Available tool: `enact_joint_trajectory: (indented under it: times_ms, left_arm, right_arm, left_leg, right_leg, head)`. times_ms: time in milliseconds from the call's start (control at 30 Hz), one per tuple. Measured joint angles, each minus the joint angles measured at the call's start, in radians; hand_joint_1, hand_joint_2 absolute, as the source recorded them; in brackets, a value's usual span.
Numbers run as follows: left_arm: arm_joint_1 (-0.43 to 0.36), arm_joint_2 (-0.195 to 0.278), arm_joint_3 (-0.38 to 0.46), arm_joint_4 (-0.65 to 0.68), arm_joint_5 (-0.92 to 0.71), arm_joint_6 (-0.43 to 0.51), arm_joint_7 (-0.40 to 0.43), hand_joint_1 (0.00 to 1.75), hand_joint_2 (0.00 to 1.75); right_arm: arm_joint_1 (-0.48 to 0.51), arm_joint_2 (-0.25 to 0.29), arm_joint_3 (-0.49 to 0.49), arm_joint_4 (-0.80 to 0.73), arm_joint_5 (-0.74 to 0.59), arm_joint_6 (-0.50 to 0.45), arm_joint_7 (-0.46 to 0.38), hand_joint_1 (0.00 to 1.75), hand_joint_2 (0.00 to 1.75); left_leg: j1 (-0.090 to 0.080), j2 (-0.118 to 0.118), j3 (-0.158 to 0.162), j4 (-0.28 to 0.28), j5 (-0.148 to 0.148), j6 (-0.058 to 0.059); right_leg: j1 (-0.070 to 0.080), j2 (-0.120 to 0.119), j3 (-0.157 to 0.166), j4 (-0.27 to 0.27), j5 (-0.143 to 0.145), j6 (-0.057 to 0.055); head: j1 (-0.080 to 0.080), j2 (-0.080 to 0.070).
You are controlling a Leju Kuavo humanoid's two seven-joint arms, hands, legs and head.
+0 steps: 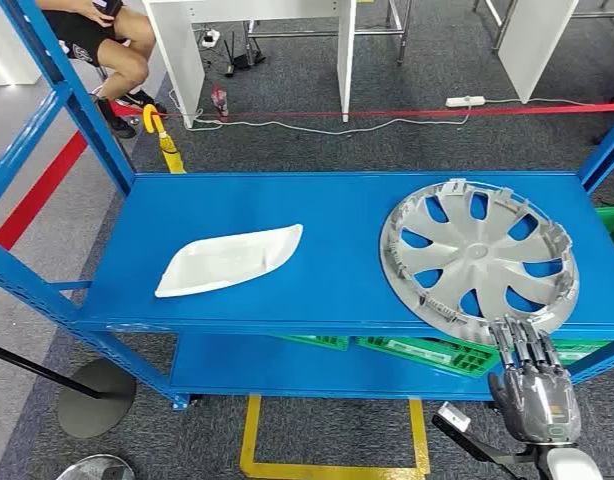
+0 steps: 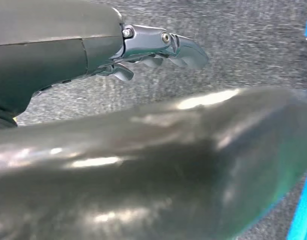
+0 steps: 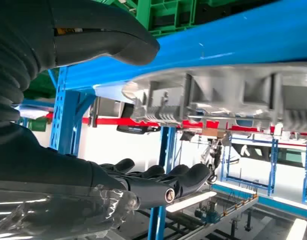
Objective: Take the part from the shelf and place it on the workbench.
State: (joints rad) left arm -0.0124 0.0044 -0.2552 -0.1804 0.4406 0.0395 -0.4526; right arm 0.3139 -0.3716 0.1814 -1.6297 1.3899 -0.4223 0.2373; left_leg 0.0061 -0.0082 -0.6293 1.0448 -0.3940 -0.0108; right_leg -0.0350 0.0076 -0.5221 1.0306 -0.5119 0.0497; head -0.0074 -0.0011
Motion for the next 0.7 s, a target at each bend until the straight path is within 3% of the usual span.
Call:
enact_joint_trajectory:
  times_ms: [33, 167, 200, 400, 700]
  left_arm:
    - [-0.001, 0.000, 0.000, 0.000, 0.000, 0.000, 0.000, 0.00, 0.00]
    - [-0.003, -0.006, 0.000, 0.000, 0.000, 0.000, 0.002, 0.00, 0.00]
    - [-0.003, -0.006, 0.000, 0.000, 0.000, 0.001, 0.002, 0.00, 0.00]
    - [-0.003, -0.007, -0.001, 0.000, -0.008, 0.000, 0.003, 0.00, 0.00]
    - [-0.004, -0.007, -0.001, 0.000, -0.011, -0.001, 0.006, 0.00, 0.00]
  right_arm:
    - [0.000, 0.000, -0.001, 0.001, -0.001, 0.001, 0.000, 0.00, 1.75]
    - [0.001, 0.001, -0.010, 0.008, -0.006, 0.005, 0.002, 0.00, 1.75]
    - [0.001, 0.001, -0.013, 0.011, -0.007, 0.005, 0.002, 0.00, 1.75]
    - [-0.016, 0.001, -0.033, 0.035, -0.026, 0.028, -0.010, 0.00, 1.75]
    - [-0.048, 0.001, -0.066, 0.081, -0.051, 0.064, -0.023, 0.00, 1.75]
  left_leg:
    - [0.000, 0.001, 0.004, -0.008, -0.005, 0.000]
    - [0.002, -0.003, 0.012, -0.030, -0.016, -0.011]
    - [0.002, -0.004, 0.012, -0.030, -0.017, -0.008]
    - [0.001, -0.005, 0.013, -0.030, -0.022, 0.005]
    - [0.000, -0.005, 0.015, -0.030, -0.021, 0.009]
  right_leg:
    - [0.001, 0.000, -0.002, 0.001, -0.002, 0.003]
    - [0.006, -0.002, 0.001, -0.007, -0.008, -0.013]
    - [0.006, -0.004, 0.005, -0.013, -0.006, -0.013]
    - [0.006, -0.006, 0.019, -0.040, 0.002, 0.013]
    - [0.006, -0.006, 0.020, -0.043, 0.003, 0.022]
  head:
    - [0.000, 0.000]
    - [0.004, 0.000]
    - [0.004, 0.000]
    - [0.004, 0.000]
    - [0.004, 0.000]
